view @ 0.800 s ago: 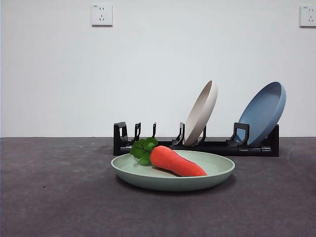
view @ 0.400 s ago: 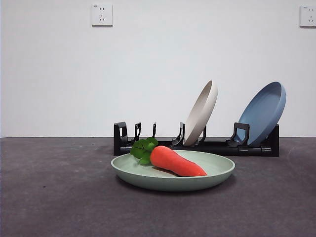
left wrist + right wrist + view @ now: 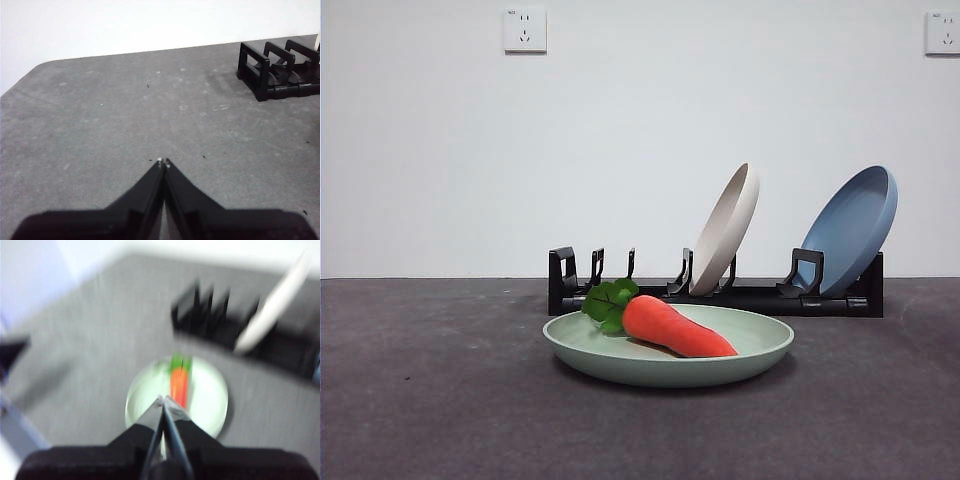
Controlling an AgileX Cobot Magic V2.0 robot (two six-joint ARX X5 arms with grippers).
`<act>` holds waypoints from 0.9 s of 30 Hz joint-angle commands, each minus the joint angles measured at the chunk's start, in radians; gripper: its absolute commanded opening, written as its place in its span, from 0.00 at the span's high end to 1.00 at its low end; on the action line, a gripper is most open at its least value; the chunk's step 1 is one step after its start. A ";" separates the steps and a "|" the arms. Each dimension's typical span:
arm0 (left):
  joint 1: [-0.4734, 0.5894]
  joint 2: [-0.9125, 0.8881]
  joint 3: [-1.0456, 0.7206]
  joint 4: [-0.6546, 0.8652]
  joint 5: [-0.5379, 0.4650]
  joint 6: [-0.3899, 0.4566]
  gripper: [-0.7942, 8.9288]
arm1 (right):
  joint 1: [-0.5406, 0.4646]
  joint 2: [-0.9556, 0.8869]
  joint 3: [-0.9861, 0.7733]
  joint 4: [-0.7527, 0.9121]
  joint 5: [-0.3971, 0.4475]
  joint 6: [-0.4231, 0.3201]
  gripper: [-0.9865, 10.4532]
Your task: Take the green plate from the plate rack,put the plate on the table,take the carrot from the table,put the carrot in the plate
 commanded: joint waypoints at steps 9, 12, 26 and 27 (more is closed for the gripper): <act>0.002 -0.002 -0.013 0.002 -0.003 -0.005 0.92 | -0.330 -0.323 -0.481 0.456 -0.033 0.003 0.91; 0.002 -0.002 -0.013 0.002 -0.003 -0.005 0.92 | -0.334 -0.409 -0.616 0.550 0.047 0.037 0.91; 0.002 -0.002 -0.013 0.002 -0.003 -0.005 0.92 | -0.332 -0.579 -0.876 0.495 0.163 0.143 0.91; 0.002 -0.002 -0.013 0.002 -0.003 -0.005 0.92 | -0.332 -0.579 -0.876 0.473 0.163 0.124 0.91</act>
